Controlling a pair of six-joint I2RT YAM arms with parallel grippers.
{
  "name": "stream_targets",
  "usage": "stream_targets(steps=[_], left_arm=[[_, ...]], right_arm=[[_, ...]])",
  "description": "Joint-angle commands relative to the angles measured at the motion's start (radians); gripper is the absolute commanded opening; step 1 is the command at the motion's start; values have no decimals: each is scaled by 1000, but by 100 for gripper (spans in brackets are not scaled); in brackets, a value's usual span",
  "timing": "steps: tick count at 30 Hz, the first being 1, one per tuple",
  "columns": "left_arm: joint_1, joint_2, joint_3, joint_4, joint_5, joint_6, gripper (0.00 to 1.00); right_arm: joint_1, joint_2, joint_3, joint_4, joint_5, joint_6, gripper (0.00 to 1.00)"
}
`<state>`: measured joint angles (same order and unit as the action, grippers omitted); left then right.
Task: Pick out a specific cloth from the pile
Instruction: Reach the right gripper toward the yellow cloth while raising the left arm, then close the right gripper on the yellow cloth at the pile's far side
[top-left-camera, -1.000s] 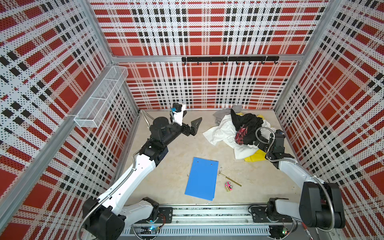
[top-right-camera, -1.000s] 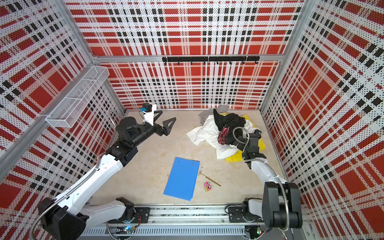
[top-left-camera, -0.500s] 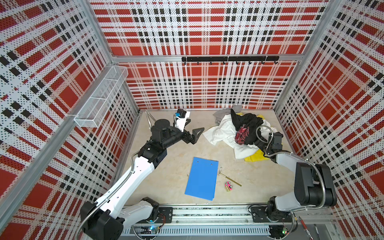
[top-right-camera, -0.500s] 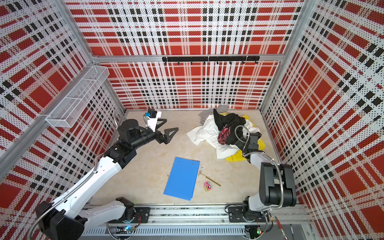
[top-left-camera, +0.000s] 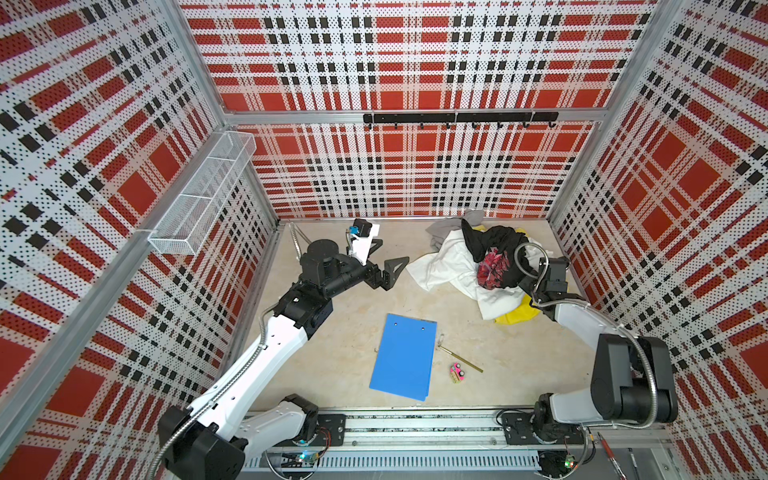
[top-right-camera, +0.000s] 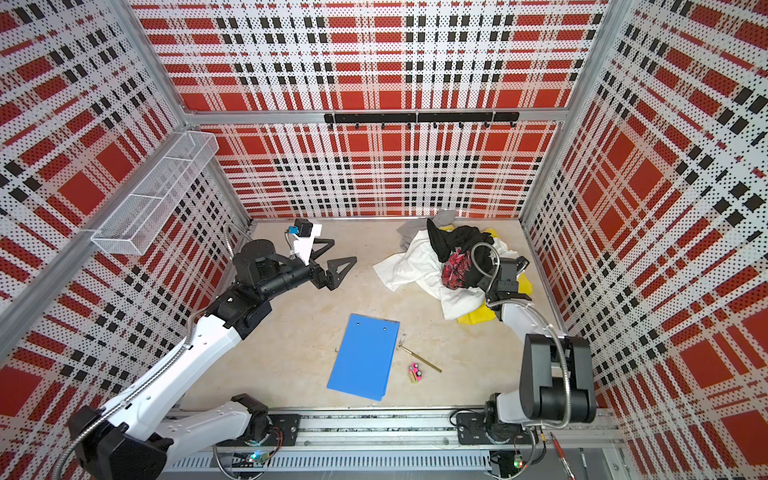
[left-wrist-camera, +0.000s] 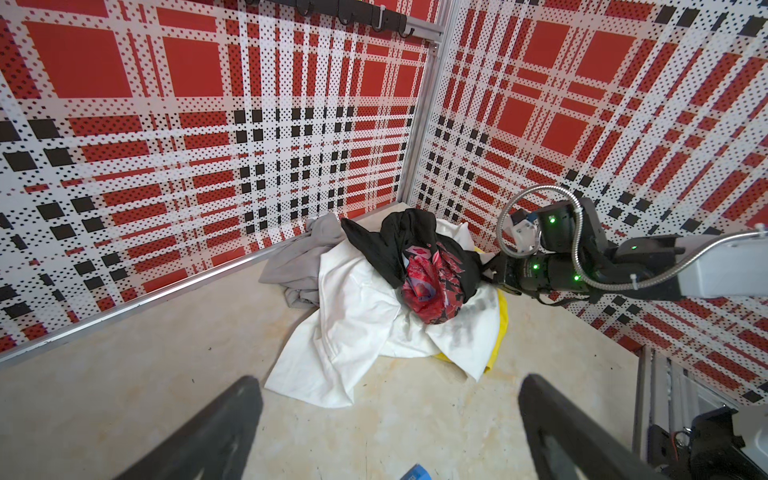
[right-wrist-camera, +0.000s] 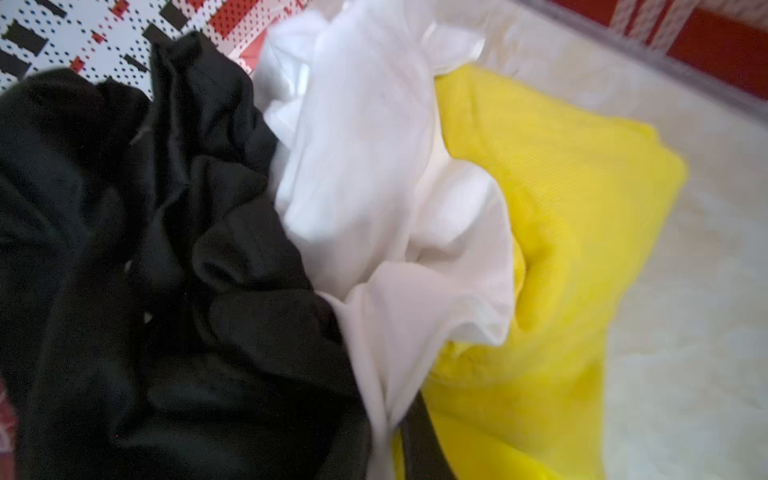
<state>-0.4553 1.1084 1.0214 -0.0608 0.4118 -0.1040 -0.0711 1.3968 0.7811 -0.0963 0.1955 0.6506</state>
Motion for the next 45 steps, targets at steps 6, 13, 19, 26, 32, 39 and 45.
stream_targets(steps=[6,13,19,26,32,39,45], left_arm=[[-4,-15,-7,7,-6,-11,99],[-5,-24,-7,1,-30,-10,99],[-5,-38,-14,-1,-59,-1,99],[-4,-27,-14,-1,-53,-1,99],[-5,-19,-16,-1,-54,-3,99],[-5,-17,-18,3,-59,1,99],[-4,-13,-17,2,-54,-1,99]], right_arm=[[36,-135,277,-172,394,-169,0],[196,22,534,-242,635,-341,0],[304,227,645,-250,604,-406,0],[363,477,711,-230,447,-401,0],[395,640,761,-245,371,-376,0],[395,632,718,-203,333,-332,4],[386,464,644,-154,257,-330,32]])
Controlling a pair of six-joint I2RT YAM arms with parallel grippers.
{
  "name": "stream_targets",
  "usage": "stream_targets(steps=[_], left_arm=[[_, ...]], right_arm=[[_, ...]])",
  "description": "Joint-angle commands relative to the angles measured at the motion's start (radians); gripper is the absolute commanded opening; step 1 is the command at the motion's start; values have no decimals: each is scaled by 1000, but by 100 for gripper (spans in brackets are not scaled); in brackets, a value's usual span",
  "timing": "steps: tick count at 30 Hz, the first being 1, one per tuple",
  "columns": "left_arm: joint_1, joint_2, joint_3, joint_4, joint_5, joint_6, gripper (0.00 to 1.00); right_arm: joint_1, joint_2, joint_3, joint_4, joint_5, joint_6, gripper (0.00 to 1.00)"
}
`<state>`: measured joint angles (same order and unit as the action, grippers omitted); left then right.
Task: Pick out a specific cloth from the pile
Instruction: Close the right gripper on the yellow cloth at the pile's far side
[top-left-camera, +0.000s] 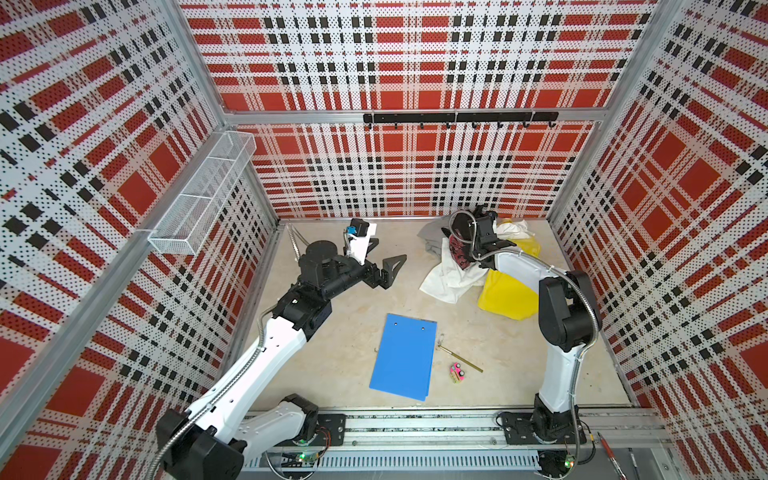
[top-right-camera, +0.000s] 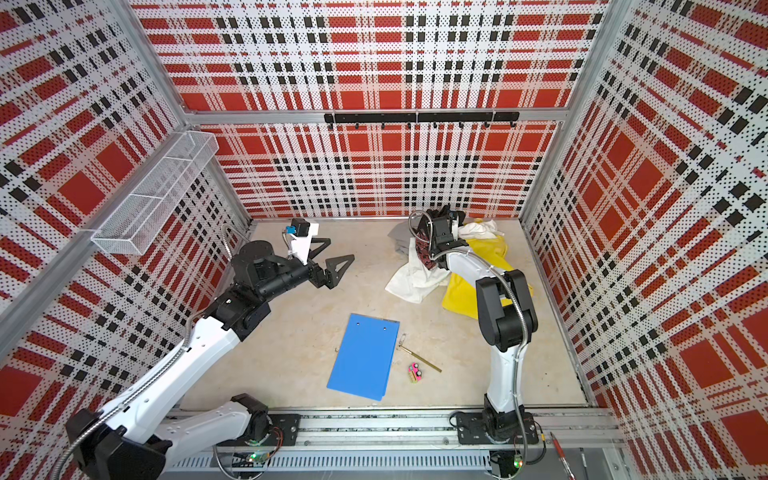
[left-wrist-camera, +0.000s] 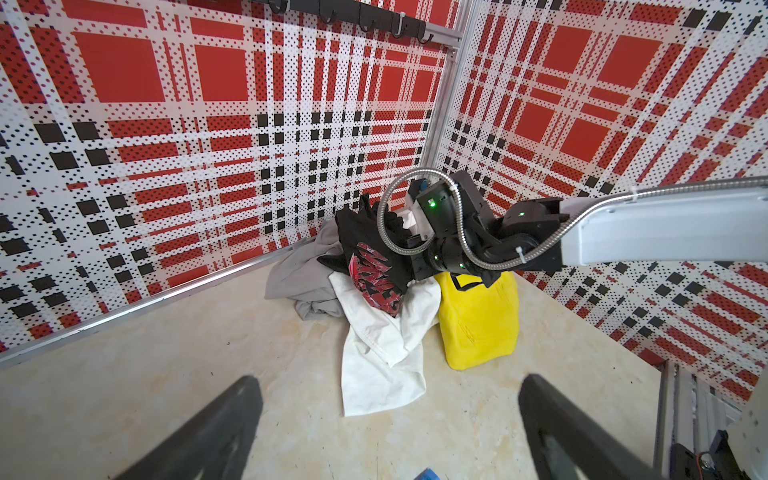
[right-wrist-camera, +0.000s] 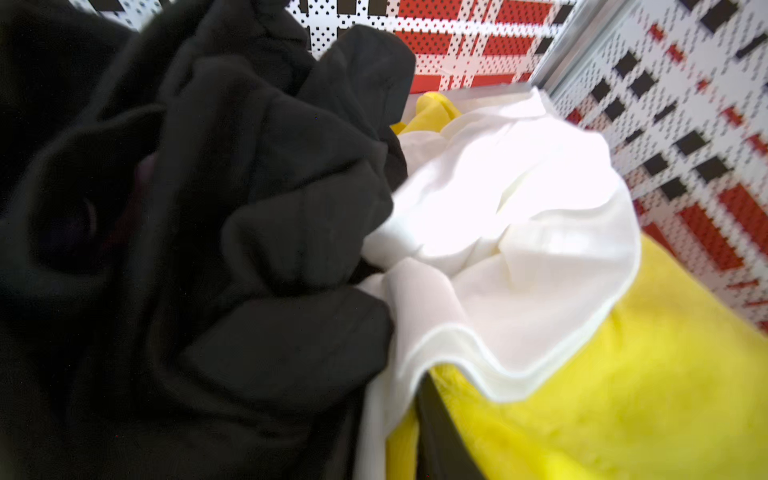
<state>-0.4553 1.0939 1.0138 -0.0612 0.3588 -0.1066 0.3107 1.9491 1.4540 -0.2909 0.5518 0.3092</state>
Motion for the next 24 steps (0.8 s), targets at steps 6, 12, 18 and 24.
stream_targets(steps=[6,12,18,24], left_arm=[[-4,0,-9,2,3,0,99],[-3,0,-9,4,9,-3,99],[-3,4,-7,6,21,-10,99],[-2,9,-9,7,21,-12,99]], right_arm=[[-47,-293,-152,71,-224,36,67],[-161,-496,-301,86,-306,47,86],[-313,-536,-390,87,-579,19,89],[-317,-443,-352,88,-709,-124,91]])
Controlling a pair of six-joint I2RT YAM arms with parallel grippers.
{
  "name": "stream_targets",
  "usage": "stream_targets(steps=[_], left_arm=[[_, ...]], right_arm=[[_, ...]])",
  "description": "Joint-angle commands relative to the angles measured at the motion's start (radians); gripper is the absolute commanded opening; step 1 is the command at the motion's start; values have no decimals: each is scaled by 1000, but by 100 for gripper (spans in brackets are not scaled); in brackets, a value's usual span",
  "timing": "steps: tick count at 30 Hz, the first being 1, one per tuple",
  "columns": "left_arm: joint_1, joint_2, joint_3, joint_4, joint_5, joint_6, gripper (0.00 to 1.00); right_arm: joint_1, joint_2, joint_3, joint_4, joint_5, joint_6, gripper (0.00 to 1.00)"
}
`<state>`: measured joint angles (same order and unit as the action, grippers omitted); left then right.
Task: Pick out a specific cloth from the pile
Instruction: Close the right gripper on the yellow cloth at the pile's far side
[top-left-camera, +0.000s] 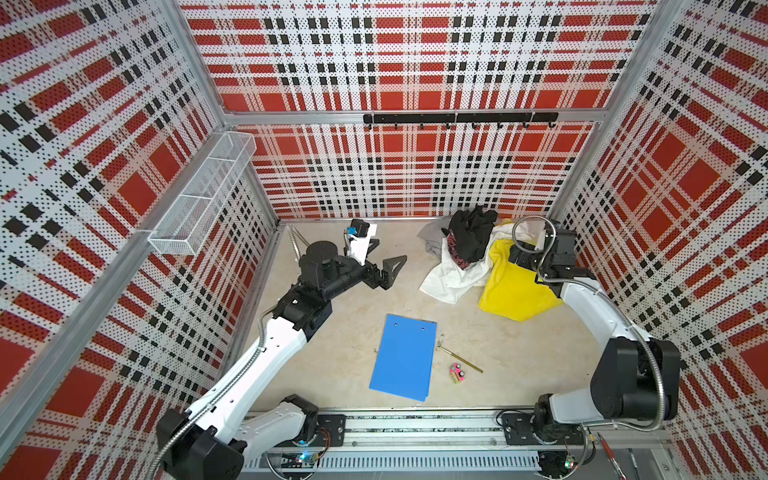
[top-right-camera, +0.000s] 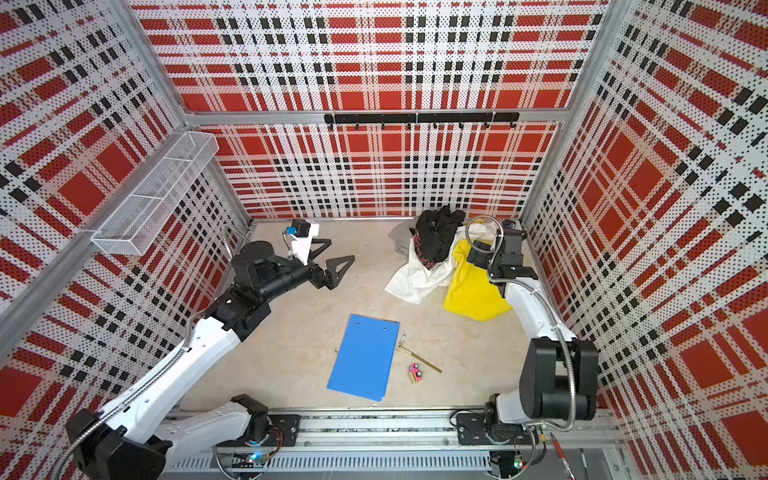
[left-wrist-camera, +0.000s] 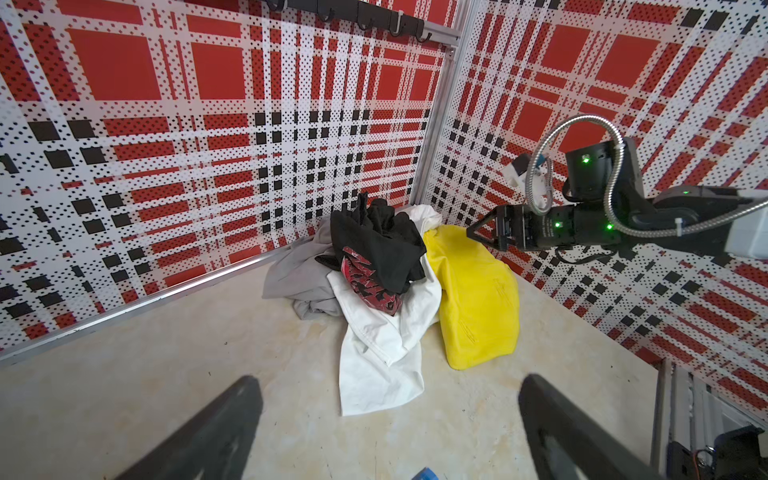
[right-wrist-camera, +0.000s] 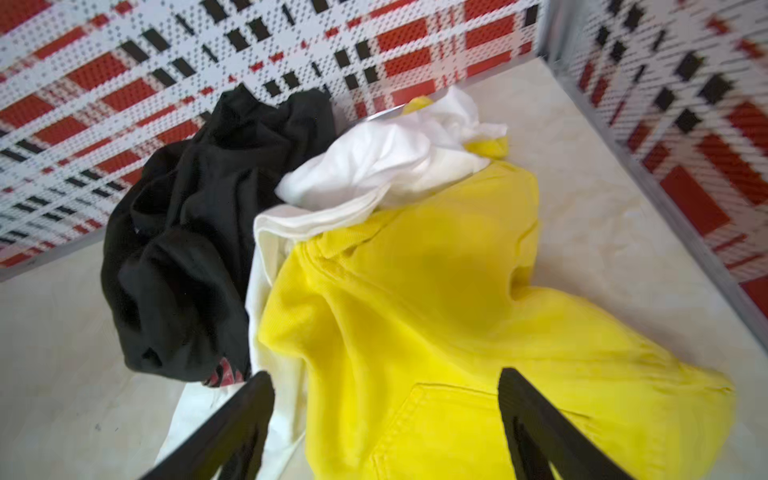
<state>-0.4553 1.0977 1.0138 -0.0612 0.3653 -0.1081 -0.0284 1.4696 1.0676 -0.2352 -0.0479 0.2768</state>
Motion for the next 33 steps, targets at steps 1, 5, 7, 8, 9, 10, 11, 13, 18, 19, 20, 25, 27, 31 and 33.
stream_targets(steps=[1,5,7,8,9,10,11,13,18,19,20,25,27,31,33], left_arm=[[-3,5,-9,7,14,-10,99],[-2,5,-9,6,12,-10,99],[-3,7,-9,7,11,-10,99],[-3,8,-9,7,13,-10,99],[-3,10,-9,7,13,-10,99],[-3,11,-9,7,15,-10,99],[-3,14,-9,7,17,-11,99],[-3,18,-7,7,21,-14,99],[-2,21,-7,6,18,-15,99],[-2,22,-7,7,17,-14,99],[-3,23,-7,7,17,-14,99],[-3,27,-7,7,20,-16,99],[-4,27,-7,7,21,-15,99],[-5,26,-7,6,21,-17,99],[-5,27,-7,7,20,-16,99]], right_arm=[[38,48,45,23,-66,-118,92],[74,94,81,-3,48,-233,95],[74,116,97,-16,83,-265,96],[75,126,105,-19,100,-285,96],[75,136,114,-24,113,-302,96],[74,148,125,-32,121,-318,96],[74,164,141,-46,126,-336,96],[80,191,165,-73,147,-360,96],[88,241,206,-98,146,-393,96],[88,252,213,-99,140,-396,96],[88,265,223,-100,135,-400,96],[88,344,284,-116,145,-407,91],[88,357,290,-104,149,-403,77],[88,363,290,-71,166,-385,39],[88,355,283,-54,169,-380,24]])
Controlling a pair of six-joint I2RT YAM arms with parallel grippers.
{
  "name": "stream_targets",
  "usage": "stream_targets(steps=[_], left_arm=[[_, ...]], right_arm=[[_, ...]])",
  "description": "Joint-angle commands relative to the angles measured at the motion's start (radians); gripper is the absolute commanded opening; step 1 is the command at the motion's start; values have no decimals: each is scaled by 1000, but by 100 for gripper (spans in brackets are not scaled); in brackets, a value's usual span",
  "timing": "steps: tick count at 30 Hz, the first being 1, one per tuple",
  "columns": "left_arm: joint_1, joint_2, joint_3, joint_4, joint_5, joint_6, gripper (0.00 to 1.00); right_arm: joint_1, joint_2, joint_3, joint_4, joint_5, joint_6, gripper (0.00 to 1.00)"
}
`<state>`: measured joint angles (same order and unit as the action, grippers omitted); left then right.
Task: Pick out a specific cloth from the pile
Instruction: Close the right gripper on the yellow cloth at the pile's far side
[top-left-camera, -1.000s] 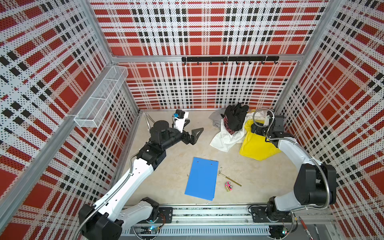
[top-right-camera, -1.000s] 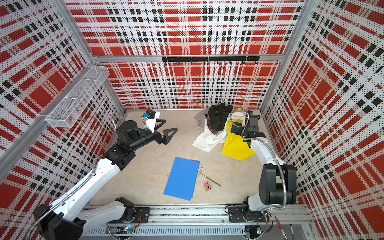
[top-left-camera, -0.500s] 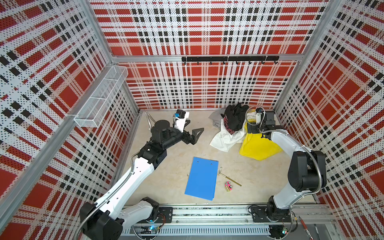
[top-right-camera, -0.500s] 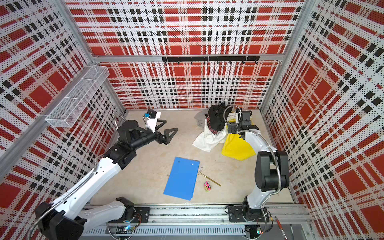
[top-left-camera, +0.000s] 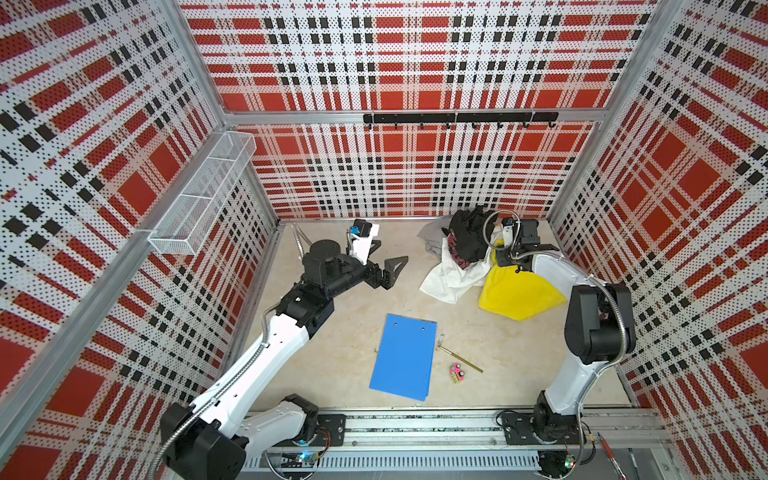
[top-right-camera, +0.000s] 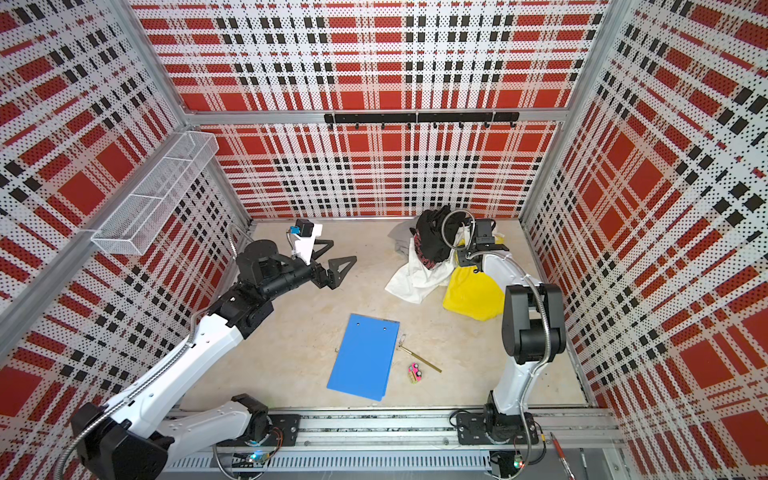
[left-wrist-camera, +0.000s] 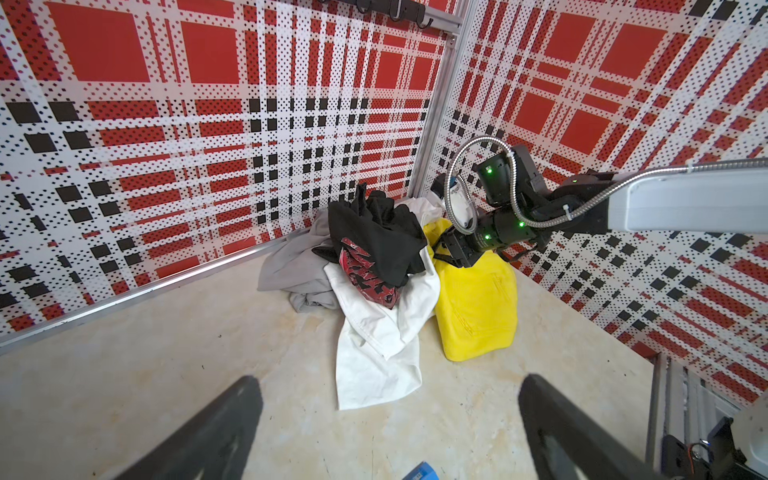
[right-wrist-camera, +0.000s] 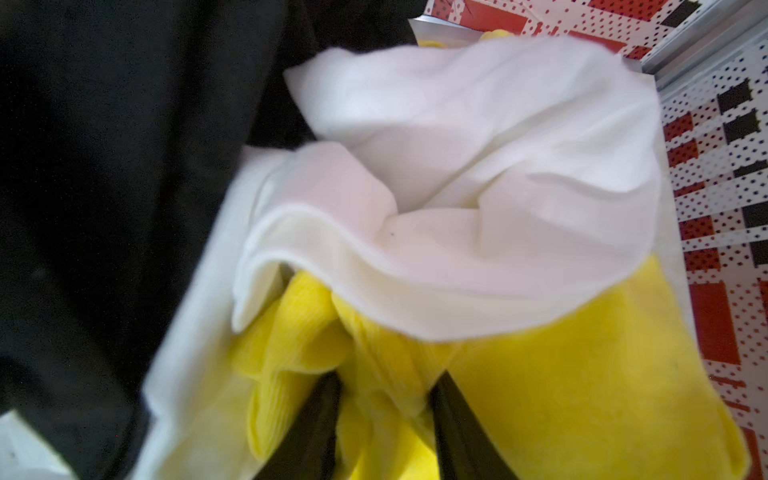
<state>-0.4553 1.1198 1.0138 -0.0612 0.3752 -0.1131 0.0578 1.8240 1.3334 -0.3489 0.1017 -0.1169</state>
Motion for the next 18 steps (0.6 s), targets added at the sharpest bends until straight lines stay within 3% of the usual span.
stream_targets(steps=[1,3,5,14,18], left_arm=[[-4,5,-7,6,10,-11,99],[-5,3,-7,5,10,-11,99],[-5,3,-7,7,10,-11,99],[-6,-2,-6,6,23,-14,99],[-5,0,2,1,103,-1,99]], right_arm=[[2,-7,11,70,24,17,17],[2,-26,-3,87,41,22,7],[2,-55,-28,108,60,31,3],[2,-286,-186,196,122,161,0],[-1,-409,-254,222,162,214,0]])
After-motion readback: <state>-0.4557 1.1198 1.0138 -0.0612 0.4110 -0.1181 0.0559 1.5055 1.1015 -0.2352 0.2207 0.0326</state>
